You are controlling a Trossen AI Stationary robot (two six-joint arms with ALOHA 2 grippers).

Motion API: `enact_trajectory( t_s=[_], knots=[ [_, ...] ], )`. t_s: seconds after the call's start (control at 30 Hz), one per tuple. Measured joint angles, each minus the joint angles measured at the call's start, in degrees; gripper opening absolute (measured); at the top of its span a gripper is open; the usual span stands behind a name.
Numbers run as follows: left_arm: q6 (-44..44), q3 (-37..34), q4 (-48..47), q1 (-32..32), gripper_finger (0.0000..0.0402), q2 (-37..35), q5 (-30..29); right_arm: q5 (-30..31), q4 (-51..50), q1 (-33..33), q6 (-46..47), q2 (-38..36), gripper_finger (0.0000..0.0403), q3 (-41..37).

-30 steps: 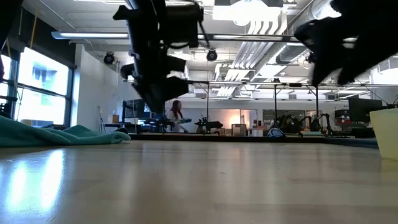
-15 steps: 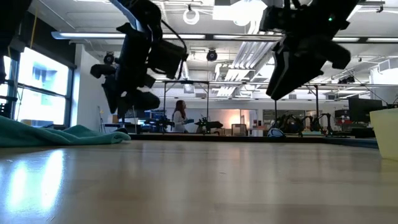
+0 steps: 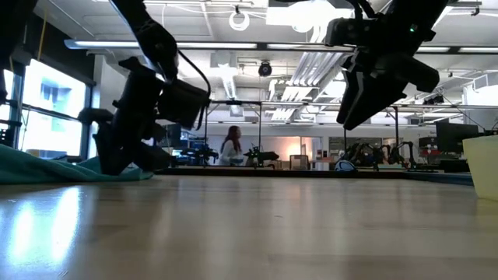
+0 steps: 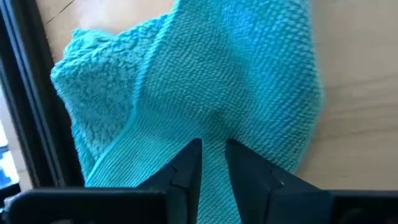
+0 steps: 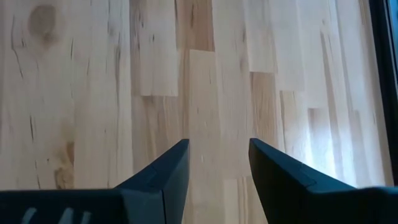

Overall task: Roll microfiber towels into tight, uniform cylinder then place into a basket
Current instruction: Fold the blue microfiber cloth

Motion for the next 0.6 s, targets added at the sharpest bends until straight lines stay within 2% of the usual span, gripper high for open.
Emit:
enact_trajectory(
  t_s=[0.1, 0.33, 0.47, 0.6],
  knots=[
    [0.8, -0.1, 2.1, -1.7, 0.0063, 0.0, -0.2, 0.0, -0.2, 0.0, -0.6, 0.0, 0.0158, 0.0],
    [-3.7, 2.3, 6.3, -7.2, 0.004, 0.2, -1.2, 0.0, -1.3, 0.0, -5.3, 0.0, 0.0158, 0.0],
    [-3.0, 3.7, 15.2, -10.6, 0.0028, 0.1, -0.8, 0.0, -1.9, 0.0, -7.8, 0.0, 0.0158, 0.0],
    [-1.1, 4.1, 28.4, -13.7, 0.0018, 0.3, -0.4, 0.4, -2.7, 0.0, -7.9, 0.0, 0.0158, 0.0]
  ],
)
